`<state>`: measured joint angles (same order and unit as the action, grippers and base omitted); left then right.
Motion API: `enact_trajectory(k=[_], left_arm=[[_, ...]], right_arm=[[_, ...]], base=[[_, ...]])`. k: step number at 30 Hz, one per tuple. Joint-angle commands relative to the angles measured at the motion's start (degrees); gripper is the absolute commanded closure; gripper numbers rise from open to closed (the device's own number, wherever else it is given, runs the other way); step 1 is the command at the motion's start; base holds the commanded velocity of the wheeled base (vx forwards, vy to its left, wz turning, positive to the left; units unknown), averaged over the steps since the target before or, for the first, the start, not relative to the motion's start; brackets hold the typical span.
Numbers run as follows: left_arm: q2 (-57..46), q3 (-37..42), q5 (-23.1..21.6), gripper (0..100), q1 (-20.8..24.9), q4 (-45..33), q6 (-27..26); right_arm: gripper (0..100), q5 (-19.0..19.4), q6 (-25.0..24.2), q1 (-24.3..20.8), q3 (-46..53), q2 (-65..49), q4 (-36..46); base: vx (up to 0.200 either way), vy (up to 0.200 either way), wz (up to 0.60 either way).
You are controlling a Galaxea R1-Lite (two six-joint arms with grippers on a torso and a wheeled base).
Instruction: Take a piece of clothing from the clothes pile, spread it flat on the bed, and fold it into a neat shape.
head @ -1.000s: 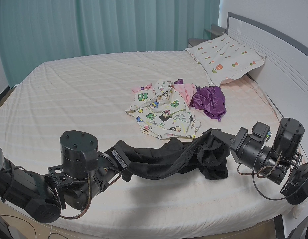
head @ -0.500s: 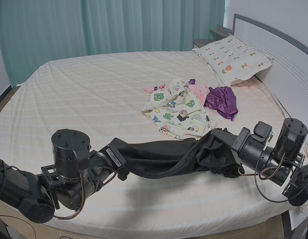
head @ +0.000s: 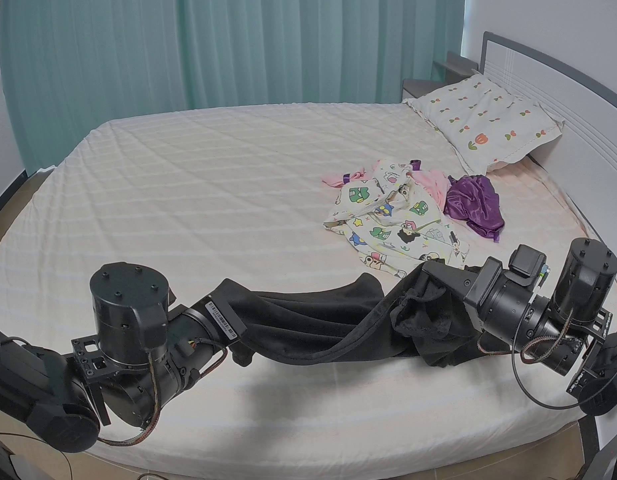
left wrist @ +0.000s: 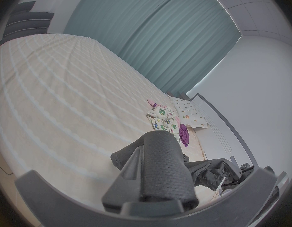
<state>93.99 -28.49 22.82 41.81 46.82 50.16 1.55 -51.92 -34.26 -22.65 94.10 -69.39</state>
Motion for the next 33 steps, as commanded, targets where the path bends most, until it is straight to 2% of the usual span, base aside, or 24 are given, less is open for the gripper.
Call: enact_trajectory(k=[1, 33], left_arm=[[-1.0, 0.36, 0.03, 100, 0.11, 0.02, 0.02], [-0.74, 0.8, 0.03, 100, 0.29, 0.11, -0.07]], right_arm=[[100, 0.03, -0.02, -0.02, -0.03, -0.06, -0.04], [100, -0.05, -0.02, 0.24, 0.41, -0.32, -0.04]], base=[[0.0, 0.2, 0.0], [0.0, 0.194, 0.0]])
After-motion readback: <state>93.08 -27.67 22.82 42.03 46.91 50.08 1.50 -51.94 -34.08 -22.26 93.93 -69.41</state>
